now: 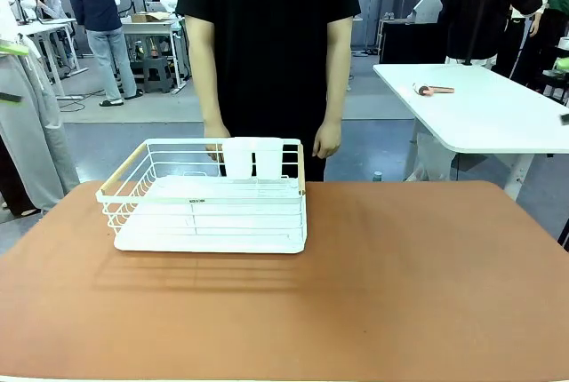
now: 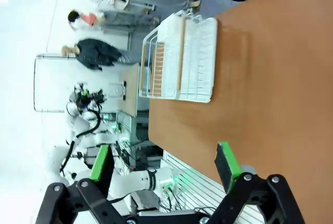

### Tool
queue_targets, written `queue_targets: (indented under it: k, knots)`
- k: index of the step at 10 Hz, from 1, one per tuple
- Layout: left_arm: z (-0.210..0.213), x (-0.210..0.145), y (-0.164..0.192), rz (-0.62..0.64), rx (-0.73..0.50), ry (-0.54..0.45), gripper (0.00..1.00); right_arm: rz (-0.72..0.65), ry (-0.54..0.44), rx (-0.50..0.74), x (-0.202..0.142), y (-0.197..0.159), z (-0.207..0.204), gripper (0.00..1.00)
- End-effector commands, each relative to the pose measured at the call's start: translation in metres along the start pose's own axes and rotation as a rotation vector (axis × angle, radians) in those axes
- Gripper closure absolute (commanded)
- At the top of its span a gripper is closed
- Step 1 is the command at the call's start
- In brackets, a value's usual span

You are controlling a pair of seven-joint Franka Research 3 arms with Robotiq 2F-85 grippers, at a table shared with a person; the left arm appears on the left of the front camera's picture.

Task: Clean the table.
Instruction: Pick up the Lint Roller when the human hands it over.

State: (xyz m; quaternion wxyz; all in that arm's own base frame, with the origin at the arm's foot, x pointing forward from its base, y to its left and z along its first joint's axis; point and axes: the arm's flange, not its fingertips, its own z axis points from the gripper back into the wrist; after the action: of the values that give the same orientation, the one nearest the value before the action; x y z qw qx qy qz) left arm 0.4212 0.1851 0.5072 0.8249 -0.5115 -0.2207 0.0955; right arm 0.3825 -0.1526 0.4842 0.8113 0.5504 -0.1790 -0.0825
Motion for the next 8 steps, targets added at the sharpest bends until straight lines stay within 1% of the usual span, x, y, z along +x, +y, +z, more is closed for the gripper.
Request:
queue_targets:
  k: [1,3,4,5,6,7,8]
  knots:
    - [0.019,0.015,0.005,0.084,-0.007,-0.038,0.0,-0.035,-0.011,0.014,0.014,-0.008,0.014,0.0]
    - [0.028,0.018,0.009,0.103,-0.024,-0.103,0.0,-0.056,-0.035,0.033,0.015,-0.014,0.018,0.0]
    - [0.027,0.018,0.009,0.102,-0.004,-0.108,0.0,-0.057,-0.031,0.029,0.014,-0.013,0.013,0.0]
    - [0.023,0.017,0.008,0.098,0.01,-0.085,0.0,-0.06,-0.025,0.027,0.013,-0.013,0.008,0.0]
    - [0.016,0.015,0.006,0.06,0.04,-0.044,0.0,-0.054,-0.018,0.025,0.012,-0.011,0.002,0.0]
    - [0.027,0.014,0.013,0.093,0.001,-0.08,0.0,-0.066,-0.025,0.019,0.014,-0.018,0.014,0.0]
    - [0.027,0.014,0.013,0.093,0.001,-0.08,0.0,-0.066,-0.025,0.019,0.014,-0.018,0.014,0.0]
